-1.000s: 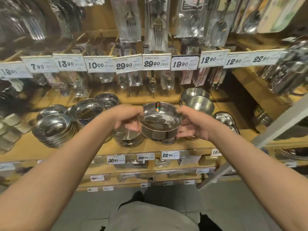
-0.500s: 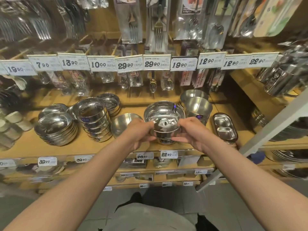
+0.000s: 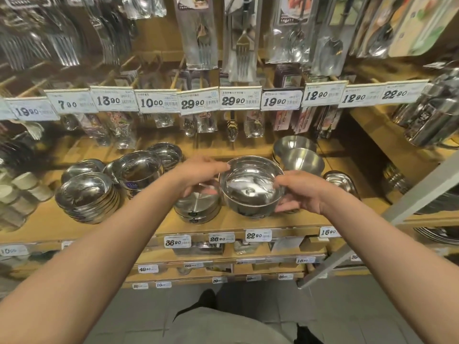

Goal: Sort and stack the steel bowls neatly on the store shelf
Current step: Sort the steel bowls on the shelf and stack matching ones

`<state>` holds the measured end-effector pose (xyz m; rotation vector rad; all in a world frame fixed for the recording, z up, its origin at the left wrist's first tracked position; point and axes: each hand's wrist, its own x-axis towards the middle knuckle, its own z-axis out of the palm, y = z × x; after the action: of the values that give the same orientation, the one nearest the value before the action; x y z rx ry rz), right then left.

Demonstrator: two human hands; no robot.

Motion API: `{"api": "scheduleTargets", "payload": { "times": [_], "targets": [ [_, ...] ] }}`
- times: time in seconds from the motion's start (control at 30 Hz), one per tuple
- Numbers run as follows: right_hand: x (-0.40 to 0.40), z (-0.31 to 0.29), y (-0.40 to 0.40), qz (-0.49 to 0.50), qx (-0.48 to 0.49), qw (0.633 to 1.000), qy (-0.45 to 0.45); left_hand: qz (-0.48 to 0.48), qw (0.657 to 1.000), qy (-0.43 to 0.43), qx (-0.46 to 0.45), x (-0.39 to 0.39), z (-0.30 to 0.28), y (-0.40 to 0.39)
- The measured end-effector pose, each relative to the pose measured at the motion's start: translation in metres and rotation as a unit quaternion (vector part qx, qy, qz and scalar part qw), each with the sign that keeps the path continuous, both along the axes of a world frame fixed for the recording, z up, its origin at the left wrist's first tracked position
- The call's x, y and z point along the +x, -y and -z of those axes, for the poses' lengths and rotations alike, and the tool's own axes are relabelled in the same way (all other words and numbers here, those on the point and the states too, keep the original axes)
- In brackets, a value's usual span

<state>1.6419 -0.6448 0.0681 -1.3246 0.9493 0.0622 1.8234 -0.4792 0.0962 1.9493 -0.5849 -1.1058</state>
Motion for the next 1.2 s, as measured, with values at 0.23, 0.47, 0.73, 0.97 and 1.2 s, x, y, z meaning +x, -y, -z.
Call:
{"api": "scheduleTargets", "payload": {
  "times": [0.23,0.47,0.73,0.97,1.2],
  "targets": [
    [0.008,0.038,-0.011,0.097,0.018,0.995,0.004,-0.096,0.994,-0.058,0.011,-0.025,0.035,0.013],
    [-0.003,0.057,-0.007,0.162,0.102,0.978,0.079,-0.134,0.99,0.028,0.03,-0.001,0.041,0.03],
    [0.003,0.113,-0.008,0.206,-0.009,0.978,-0.036,-0.13,0.989,0.069,0.026,0.026,0.043,0.035],
    [0.022,0.148,-0.01,0.265,0.042,0.963,0.012,-0.116,0.99,0.064,0.05,0.035,0.056,0.029],
    [0.033,0.157,-0.023,0.239,0.04,0.97,-0.026,-0.088,0.992,0.068,0.066,0.04,0.061,0.035]
  ]
}}
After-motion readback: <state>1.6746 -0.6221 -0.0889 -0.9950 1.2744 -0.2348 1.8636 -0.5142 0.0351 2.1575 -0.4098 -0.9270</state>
